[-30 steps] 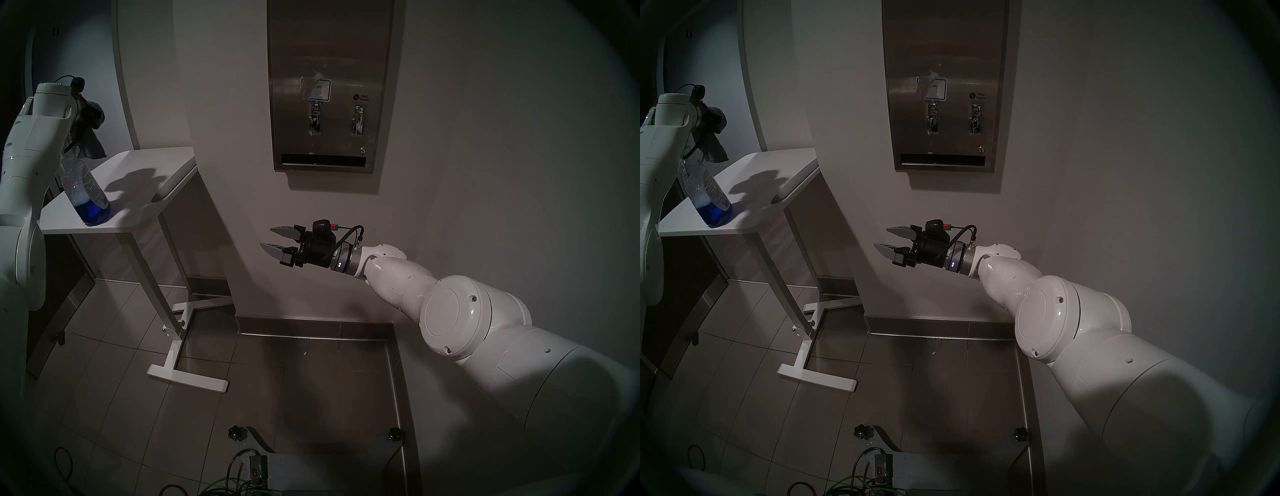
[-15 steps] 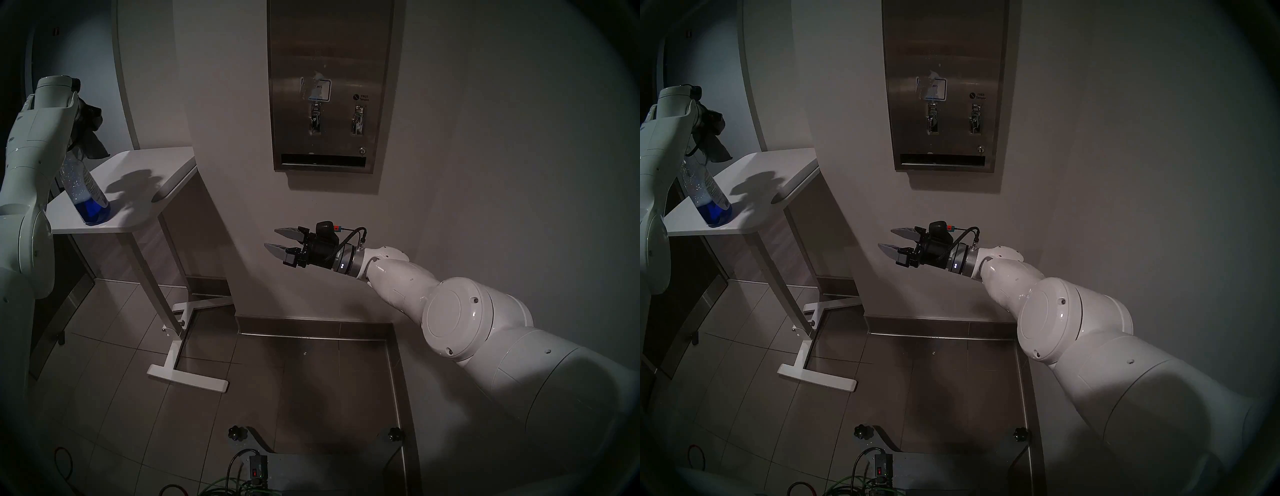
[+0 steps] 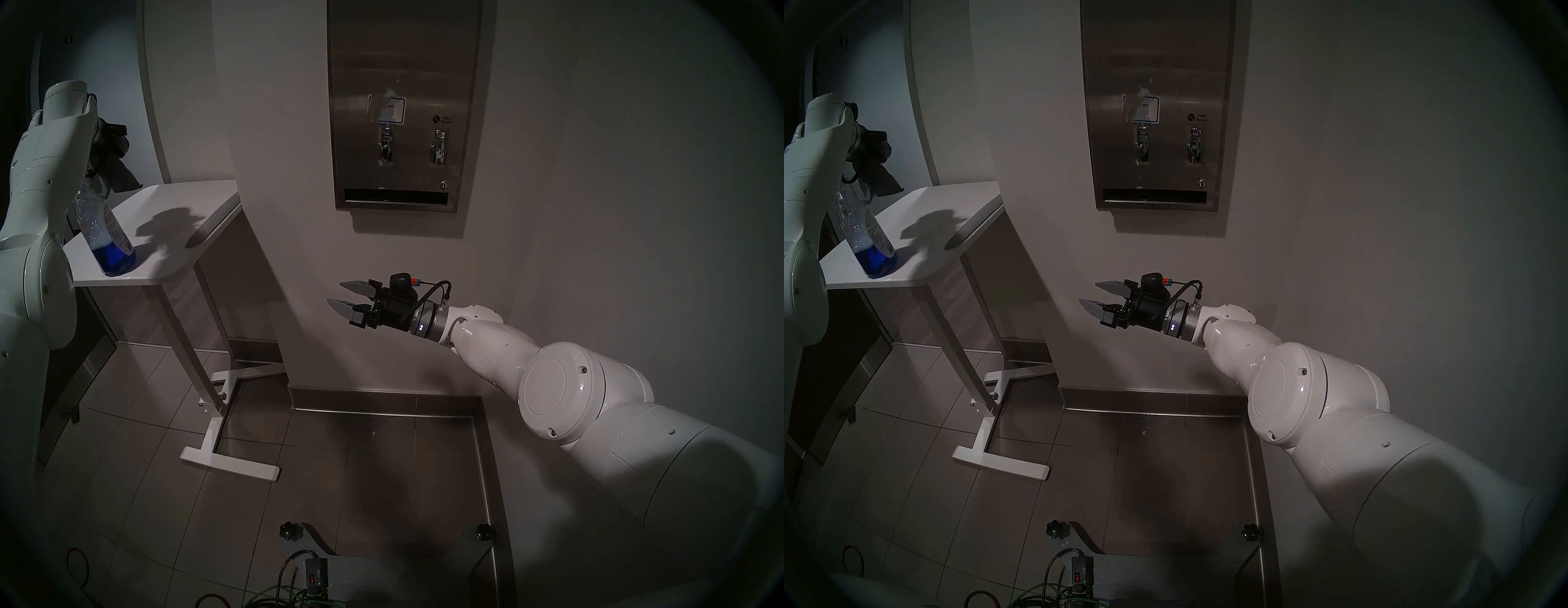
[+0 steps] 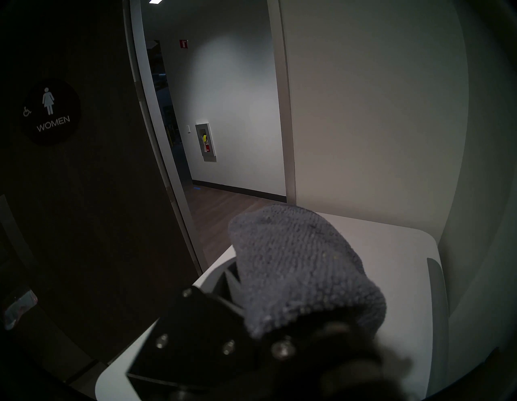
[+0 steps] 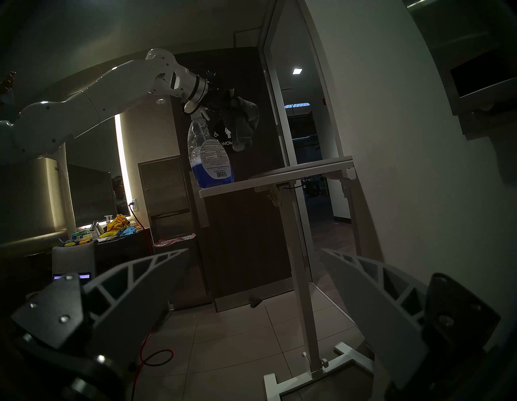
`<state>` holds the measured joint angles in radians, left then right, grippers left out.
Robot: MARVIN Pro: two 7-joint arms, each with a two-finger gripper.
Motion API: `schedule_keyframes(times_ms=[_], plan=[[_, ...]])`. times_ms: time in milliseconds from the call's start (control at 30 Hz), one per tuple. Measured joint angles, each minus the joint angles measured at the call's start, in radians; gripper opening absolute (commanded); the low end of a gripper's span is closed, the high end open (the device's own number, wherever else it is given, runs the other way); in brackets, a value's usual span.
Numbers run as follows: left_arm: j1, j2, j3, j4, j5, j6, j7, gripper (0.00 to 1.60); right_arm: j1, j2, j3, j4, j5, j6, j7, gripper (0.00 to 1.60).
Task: Pick up the cloth and wipe the surface
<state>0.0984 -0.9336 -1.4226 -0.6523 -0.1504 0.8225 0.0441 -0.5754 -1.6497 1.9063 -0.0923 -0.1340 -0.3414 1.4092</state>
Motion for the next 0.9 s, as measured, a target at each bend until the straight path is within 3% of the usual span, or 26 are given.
schedule_keyframes(times_ms=[900], plan=[[-0.078,-0.089,-0.167,0.074,-0.113,0.04,0.124,0.0,-0.016,0.009,0.007,0.0,0.0,0.015,-0.037,1.6]])
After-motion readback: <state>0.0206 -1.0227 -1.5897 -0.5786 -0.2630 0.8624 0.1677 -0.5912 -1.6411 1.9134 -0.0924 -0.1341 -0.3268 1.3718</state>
